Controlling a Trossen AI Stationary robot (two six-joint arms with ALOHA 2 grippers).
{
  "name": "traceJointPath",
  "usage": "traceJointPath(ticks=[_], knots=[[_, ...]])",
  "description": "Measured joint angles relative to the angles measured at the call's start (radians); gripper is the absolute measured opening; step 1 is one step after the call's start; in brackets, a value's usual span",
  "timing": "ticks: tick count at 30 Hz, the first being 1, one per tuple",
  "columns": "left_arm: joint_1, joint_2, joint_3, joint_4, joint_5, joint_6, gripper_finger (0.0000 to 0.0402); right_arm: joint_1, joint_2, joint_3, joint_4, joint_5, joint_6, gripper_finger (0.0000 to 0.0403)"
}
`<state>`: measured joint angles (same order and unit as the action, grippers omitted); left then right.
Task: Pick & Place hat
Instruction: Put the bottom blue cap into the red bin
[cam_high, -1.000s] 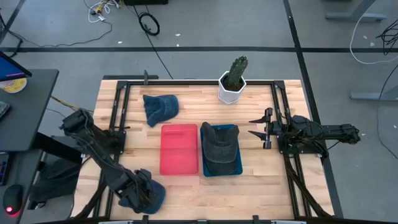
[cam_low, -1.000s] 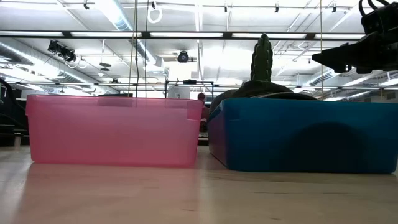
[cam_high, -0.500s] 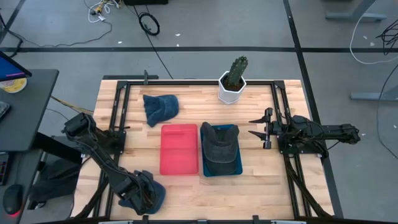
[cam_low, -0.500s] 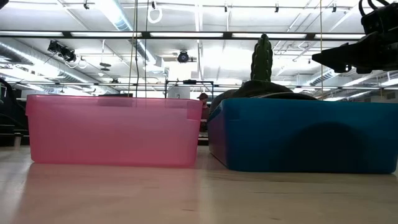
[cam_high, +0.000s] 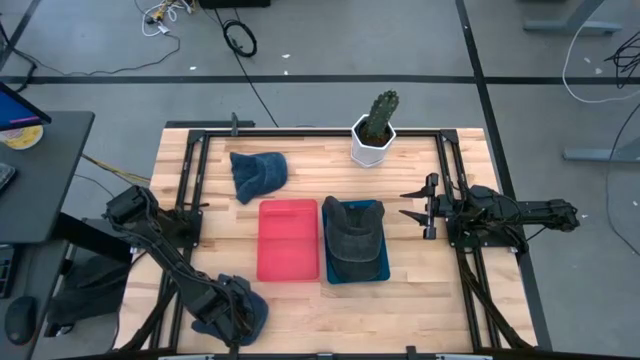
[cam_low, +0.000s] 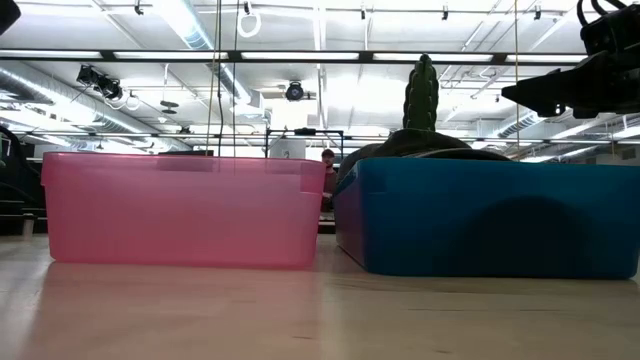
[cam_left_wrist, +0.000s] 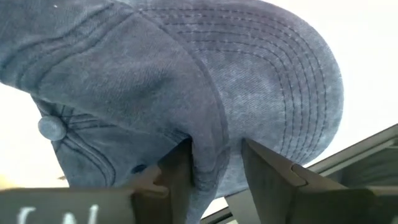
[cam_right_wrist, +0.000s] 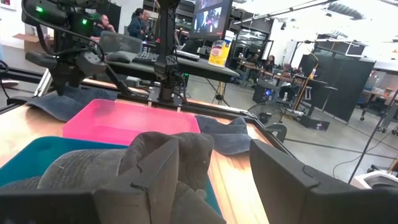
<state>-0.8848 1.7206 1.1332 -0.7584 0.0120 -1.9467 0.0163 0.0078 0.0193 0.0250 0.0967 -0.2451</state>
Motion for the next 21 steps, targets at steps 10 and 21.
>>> traceJointPath(ticks=[10, 21], knots=[[0.018, -0.011, 0.000, 0.029, 0.021, 0.115, 0.0013, 0.000, 0.000, 0.000, 0.000, 0.000, 0.000, 0.0201], [0.058, -0.158, -0.002, -0.051, 0.116, 0.234, 0.0009, 0.000, 0.000, 0.000, 0.000, 0.000, 0.000, 0.0201]])
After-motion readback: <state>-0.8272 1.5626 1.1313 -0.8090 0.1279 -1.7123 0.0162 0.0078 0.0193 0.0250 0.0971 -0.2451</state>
